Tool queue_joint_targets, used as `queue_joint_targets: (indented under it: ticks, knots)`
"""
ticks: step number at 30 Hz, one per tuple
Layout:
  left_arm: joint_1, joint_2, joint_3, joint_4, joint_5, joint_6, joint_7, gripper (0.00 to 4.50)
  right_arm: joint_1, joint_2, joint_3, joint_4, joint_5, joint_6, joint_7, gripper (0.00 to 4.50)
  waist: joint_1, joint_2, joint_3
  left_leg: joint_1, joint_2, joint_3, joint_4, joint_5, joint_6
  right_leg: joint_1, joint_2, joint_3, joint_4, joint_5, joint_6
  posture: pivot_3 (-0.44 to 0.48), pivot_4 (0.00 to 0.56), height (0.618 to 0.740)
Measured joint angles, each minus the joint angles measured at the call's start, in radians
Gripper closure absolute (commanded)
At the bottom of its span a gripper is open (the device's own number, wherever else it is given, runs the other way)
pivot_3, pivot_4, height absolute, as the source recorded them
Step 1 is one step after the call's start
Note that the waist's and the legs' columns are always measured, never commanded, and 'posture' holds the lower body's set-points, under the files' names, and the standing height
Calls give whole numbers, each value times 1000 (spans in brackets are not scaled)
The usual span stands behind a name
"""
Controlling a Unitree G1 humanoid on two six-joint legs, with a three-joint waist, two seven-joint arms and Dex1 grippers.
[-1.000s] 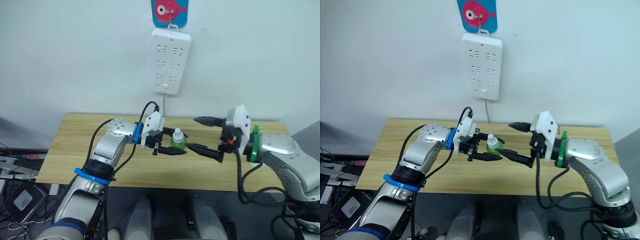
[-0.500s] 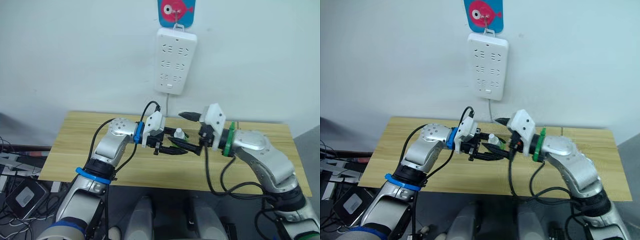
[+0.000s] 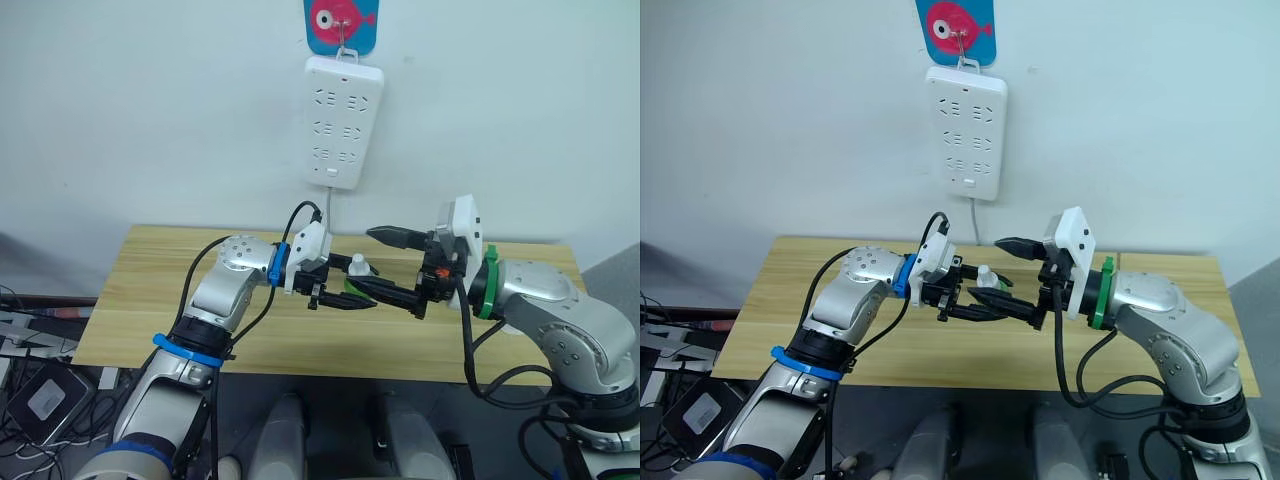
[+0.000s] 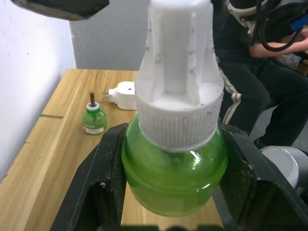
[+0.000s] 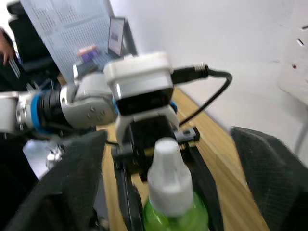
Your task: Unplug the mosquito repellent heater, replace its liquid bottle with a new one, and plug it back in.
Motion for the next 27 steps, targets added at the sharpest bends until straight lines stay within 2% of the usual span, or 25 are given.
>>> queue_joint_targets:
  ticks: [3,9,12,15,21,24,27]
  knots:
    - [0,1,0,0,0,0,-3,2258,0,-6,25,1,-9,5,-3,2461,1,0,0,0,-1,0,0,0,0,0,-1,0,0,0,0,49,258,740]
    - [0,1,0,0,0,0,-4,2258,1,-22,52,10,-47,-14,5,2461,-1,0,0,0,0,0,0,0,0,0,0,0,0,0,0,52,259,740]
    - [0,1,0,0,0,0,-4,2258,1,-20,59,12,-50,-17,12,3104,0,0,0,0,0,0,0,0,0,0,0,0,0,0,0,52,260,740]
    - [0,3,0,1,1,0,-5,2258,0,-20,54,14,-52,-28,18,4101,0,0,0,0,0,0,0,0,0,0,0,0,0,0,0,53,260,740]
    - [1,4,0,1,1,0,-3,2258,-6,-5,30,15,-29,-36,15,4137,-1,0,0,0,0,0,0,0,0,0,0,0,0,0,0,61,263,740]
    - [2,4,0,1,4,-1,-2,2258,-112,67,-65,15,52,-26,-85,4137,-4,0,0,0,1,-1,0,0,0,0,0,1,1,0,0,60,265,740]
    - [21,16,0,2,16,-12,-1,2258,-175,89,-152,9,81,-32,-197,4137,1,0,0,0,1,-1,-1,0,0,0,0,-1,0,0,0,54,266,740]
